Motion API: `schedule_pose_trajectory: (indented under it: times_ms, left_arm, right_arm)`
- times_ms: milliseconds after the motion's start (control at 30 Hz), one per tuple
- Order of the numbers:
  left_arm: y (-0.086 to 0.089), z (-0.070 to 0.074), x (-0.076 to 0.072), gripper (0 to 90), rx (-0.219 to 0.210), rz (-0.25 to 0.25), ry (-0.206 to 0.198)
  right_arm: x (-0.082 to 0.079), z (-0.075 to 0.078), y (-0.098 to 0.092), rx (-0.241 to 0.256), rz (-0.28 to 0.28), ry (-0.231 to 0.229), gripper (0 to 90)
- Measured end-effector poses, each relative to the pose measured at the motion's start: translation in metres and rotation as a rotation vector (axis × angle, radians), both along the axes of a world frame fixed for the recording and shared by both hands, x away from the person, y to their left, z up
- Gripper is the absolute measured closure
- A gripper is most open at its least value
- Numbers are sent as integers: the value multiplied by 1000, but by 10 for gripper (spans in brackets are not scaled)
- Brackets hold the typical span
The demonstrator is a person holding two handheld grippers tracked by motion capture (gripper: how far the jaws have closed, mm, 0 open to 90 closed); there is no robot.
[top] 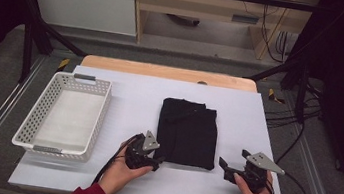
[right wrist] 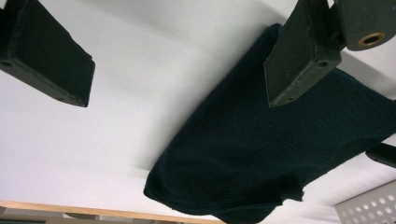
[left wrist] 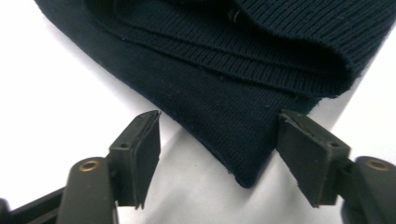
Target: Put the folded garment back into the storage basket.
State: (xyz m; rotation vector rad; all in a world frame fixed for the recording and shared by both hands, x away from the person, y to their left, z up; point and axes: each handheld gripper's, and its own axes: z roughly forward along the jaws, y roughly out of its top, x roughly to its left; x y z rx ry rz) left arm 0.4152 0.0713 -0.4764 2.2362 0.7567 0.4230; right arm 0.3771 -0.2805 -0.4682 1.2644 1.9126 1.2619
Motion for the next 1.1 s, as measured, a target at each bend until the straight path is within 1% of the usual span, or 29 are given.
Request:
schedule_pose_trajectory:
  times_ms: [67,133,300,333,433,500,533,567,600,700,867,933,967,1000,1067,1100]
  left_arm:
    - [0,0,-1,397,1,-11,5]
    - [-1,0,-1,429,-2,-17,5]
    - [-2,-2,-2,478,1,-32,15]
    - [-2,-3,-2,482,3,-32,22]
    - [-1,-4,-4,538,-14,-38,28]
    - [0,-4,-4,615,-17,-45,27]
    - [1,-4,-5,656,-9,-59,8]
    - [1,-4,-5,693,-9,-57,7]
    - [3,-4,-4,738,-14,-56,12]
    - [4,-3,-5,796,-24,-54,21]
    - [7,-3,-13,817,-39,-46,7]
    - [10,-2,-16,822,-58,-46,12]
    - [10,-2,-16,823,-58,-46,12]
    - [15,-1,-19,824,-79,-45,20]
    - [18,0,-23,826,-80,-46,22]
    - [19,1,-25,826,-73,-47,16]
  right_arm:
    - [0,0,0,0,0,1,85]
    - [0,0,0,1,0,3,85]
    - [0,0,1,0,2,5,84]
    - [0,0,1,0,2,5,84]
    - [0,0,1,-3,5,5,83]
    - [0,0,1,-4,7,7,82]
    - [-1,-1,3,-9,12,12,82]
    - [-1,-1,4,-10,15,15,81]
    - [-1,-1,6,-12,22,18,81]
    - [-5,-2,12,-28,46,29,79]
    - [-13,-2,22,-37,93,51,71]
    - [-16,-3,28,-44,113,62,70]
    - [-17,-4,31,-47,121,66,70]
    - [-19,-4,34,-52,130,75,70]
    - [-22,-6,40,-66,148,86,69]
    - [-24,-6,42,-70,155,90,70]
